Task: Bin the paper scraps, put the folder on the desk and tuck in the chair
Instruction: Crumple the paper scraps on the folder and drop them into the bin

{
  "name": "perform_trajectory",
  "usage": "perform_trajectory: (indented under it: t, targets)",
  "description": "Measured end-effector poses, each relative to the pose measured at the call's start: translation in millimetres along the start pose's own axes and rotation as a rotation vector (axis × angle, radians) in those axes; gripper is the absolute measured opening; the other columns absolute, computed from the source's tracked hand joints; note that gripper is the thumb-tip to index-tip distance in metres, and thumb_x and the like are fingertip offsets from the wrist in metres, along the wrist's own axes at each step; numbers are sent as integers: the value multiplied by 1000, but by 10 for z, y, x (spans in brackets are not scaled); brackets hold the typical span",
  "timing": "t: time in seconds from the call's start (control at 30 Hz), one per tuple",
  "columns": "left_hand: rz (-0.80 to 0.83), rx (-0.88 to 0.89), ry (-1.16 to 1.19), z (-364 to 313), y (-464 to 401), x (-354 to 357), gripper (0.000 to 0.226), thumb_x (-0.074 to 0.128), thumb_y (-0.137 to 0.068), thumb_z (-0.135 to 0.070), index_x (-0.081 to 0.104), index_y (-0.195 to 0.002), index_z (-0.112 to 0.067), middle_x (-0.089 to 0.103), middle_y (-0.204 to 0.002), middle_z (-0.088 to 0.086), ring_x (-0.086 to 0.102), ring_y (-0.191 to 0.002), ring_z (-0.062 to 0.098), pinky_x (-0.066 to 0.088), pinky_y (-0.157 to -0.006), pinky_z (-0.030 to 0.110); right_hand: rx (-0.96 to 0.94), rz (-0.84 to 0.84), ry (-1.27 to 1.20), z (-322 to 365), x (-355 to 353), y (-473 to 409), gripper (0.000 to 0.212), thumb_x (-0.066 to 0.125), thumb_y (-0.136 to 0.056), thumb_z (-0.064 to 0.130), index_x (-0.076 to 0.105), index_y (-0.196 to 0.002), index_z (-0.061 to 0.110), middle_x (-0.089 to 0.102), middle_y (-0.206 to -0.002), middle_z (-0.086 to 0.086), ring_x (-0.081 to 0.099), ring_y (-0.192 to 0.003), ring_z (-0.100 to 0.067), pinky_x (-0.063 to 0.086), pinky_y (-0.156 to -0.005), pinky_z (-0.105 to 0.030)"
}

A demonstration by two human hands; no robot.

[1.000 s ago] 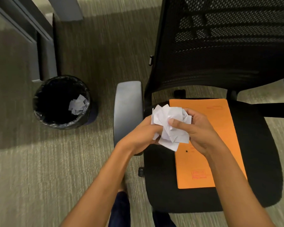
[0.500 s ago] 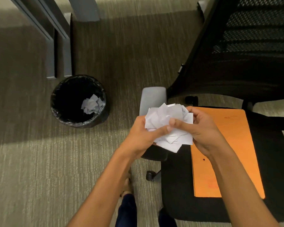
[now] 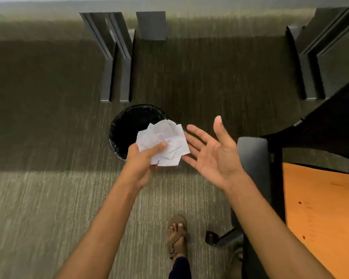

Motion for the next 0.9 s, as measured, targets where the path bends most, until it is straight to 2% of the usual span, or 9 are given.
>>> perform_trajectory:
  t: [0.17, 0.27, 0.4, 0.53, 0.57, 0.63, 0.67, 0.8, 0.9]
  targets:
    - [-178, -33, 9, -330, -367, -727, 27, 70, -87, 1, 67, -111, -11, 77, -96, 3, 77, -79, 17, 60, -56, 31, 102, 60, -39, -281, 630, -620, 98, 56, -74, 79, 46, -146, 14, 54, -146, -11, 53, -134, -28, 33, -116, -55]
    - [-278, -66, 10, -438, -645, -1090, 32, 71, -86, 1, 62, -115, -8, 75, -102, 7, 74, -86, 23, 62, -56, 35, 132, 31, -74, -357, 811, -912, 107, 52, -72, 83, 35, -153, 16, 29, -162, -14, 28, -149, -27, 20, -120, -58]
    - [-312, -164, -5, -369, -1002, -1332, 43, 72, -88, -3, 55, -128, -3, 68, -124, 15, 70, -102, 32, 62, -69, 45, 112, -15, -159, -377, 775, -1127, 112, 51, -68, 86, 31, -155, 18, 20, -164, -15, 17, -153, -26, 11, -121, -62]
    - [-245, -357, -1, -178, -975, -1228, 78, 75, -87, -39, 38, -149, -11, 40, -155, 18, 46, -137, 38, 46, -106, 52, 112, -91, -155, -430, 507, -1166, 116, 52, -66, 86, 27, -156, 18, 18, -165, -15, 16, -153, -27, 10, -120, -63]
    - [-229, -392, -3, -125, -929, -1205, 74, 70, -88, -46, 42, -148, -12, 44, -152, 18, 46, -137, 37, 45, -105, 50, 110, -110, -158, -444, 429, -1157, 116, 53, -66, 86, 26, -156, 18, 17, -165, -15, 15, -153, -27, 10, -120, -63]
    - [-168, -431, 64, -34, -825, -1101, 50, 56, -95, -52, 63, -125, -12, 70, -122, 14, 70, -108, 31, 51, -85, 43, 101, -147, -182, -473, 271, -1129, 116, 53, -66, 85, 25, -157, 18, 15, -165, -15, 14, -153, -28, 9, -120, -64]
    - [-123, -437, 118, 54, -817, -1074, 49, 52, -96, -54, 68, -117, -14, 76, -112, 13, 75, -94, 30, 52, -79, 42, 97, -160, -199, -483, 200, -1107, 116, 53, -66, 85, 25, -157, 18, 15, -165, -16, 14, -153, -29, 10, -120, -64]
    - [-127, -456, 203, 307, -747, -1044, 58, 51, -93, -60, 63, -126, -13, 68, -123, 14, 65, -112, 36, 53, -85, 47, 69, -197, -270, -520, -82, -943, 111, 53, -68, 86, 31, -155, 20, 22, -163, -17, 22, -151, -31, 18, -118, -65]
    - [-261, -509, 53, 489, -684, -1042, 77, 63, -91, -49, 37, -147, -3, 51, -139, 19, 53, -129, 38, 45, -101, 49, 42, -203, -340, -498, -260, -739, 107, 55, -69, 84, 36, -152, 20, 33, -158, -20, 33, -146, -35, 27, -115, -64]
Point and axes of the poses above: each hand's wrist, its own y-axis away from the middle knuckle, its own x-axis out of the palm, z = x × y, the point moved 8 cm from there along -y, towards the middle knuckle
